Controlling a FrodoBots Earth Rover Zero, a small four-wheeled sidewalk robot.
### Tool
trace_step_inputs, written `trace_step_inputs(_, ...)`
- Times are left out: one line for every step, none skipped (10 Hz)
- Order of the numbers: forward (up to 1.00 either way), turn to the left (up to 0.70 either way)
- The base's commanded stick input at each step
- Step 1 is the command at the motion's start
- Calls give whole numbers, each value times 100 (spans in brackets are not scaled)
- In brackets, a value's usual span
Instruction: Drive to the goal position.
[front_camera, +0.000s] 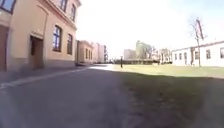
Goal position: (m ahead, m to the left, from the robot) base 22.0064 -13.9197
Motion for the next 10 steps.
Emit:
trace_step_inputs(85, 0)
trace_step_inputs(85, 0)
trace_step_inputs(85, 0)
trace_step_inputs(85, 0)
trace_step_inputs(85, 0)
trace_step_inputs(85, 0)
trace_step_inputs(85, 0)
trace_step_inputs(85, 0)
trace_step_inputs(85, 0)
trace_step_inputs(85, 0)
